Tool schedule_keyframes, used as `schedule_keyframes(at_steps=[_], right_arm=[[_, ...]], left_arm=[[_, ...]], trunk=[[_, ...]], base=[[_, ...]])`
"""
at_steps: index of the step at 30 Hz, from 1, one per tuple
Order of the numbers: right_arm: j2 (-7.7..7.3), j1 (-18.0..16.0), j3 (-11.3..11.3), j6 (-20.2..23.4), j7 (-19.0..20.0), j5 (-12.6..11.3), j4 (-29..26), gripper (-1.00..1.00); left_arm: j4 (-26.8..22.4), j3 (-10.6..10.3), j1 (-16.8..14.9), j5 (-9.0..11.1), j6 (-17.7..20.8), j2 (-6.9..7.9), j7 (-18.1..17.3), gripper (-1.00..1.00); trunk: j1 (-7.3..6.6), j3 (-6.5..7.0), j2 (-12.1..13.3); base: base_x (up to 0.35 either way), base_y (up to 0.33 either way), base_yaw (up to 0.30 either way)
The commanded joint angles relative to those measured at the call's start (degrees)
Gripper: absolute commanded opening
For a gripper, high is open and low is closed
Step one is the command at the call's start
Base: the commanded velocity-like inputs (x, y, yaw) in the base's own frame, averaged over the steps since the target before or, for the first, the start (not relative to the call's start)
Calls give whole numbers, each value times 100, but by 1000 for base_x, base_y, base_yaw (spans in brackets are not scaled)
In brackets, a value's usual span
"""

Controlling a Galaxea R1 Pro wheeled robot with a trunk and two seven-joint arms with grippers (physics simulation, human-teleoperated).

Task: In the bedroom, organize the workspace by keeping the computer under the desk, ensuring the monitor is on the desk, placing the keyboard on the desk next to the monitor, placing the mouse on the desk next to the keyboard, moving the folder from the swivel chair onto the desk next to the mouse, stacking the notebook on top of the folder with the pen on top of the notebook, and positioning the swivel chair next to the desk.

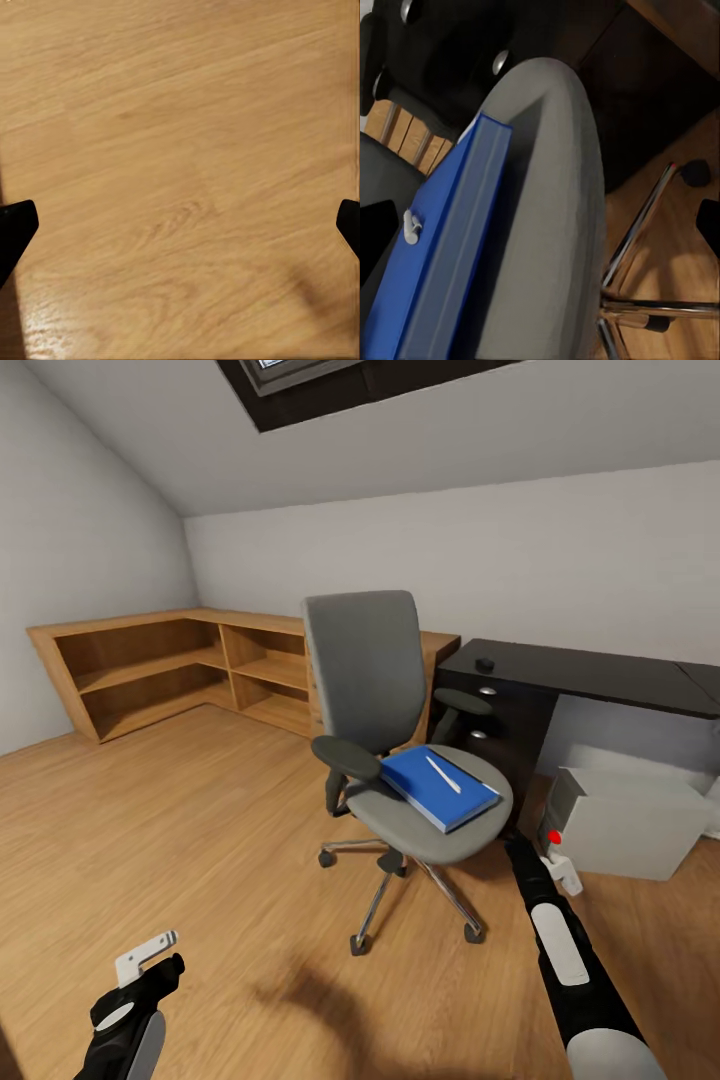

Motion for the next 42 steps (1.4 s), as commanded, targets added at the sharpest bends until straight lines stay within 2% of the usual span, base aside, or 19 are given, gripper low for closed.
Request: schedule_keyframes(at_steps=[1,7,8,18,26,32,34,42], right_arm=[[1,-4,-2,-14,0,-60,5,100],[2,-4,-3,-18,12,-62,223,100],[2,-4,-6,-15,6,-72,392,100],[-51,-4,-99,43,-9,-100,493,100],[-56,-4,-127,147,-13,-144,498,100],[-64,-4,-139,198,-23,-429,499,100],[-78,-4,-142,344,-41,-760,501,100],[-83,-4,-143,433,-199,-915,506,100]], left_arm=[[-14,5,-1,51,19,-2,23,100],[-25,5,-1,52,19,-1,16,100],[-28,5,-1,52,18,-1,16,100],[-36,5,-1,52,12,-1,18,100],[-36,5,-1,52,14,-1,18,100],[-36,5,-1,52,18,-1,15,100],[-36,5,-1,52,18,-1,21,100],[-36,5,-1,52,17,-1,16,100]], trunk=[[-1,-7,-2],[-1,-11,-2],[-1,-11,-2],[-1,-11,-2],[-1,-11,-2],[-1,-11,-2],[-1,-11,-2],[-1,-11,-2]], base=[[0,0,-203],[0,0,-67],[0,0,-7],[15,0,-2],[184,0,0],[59,0,0],[39,0,0],[137,0,0]])
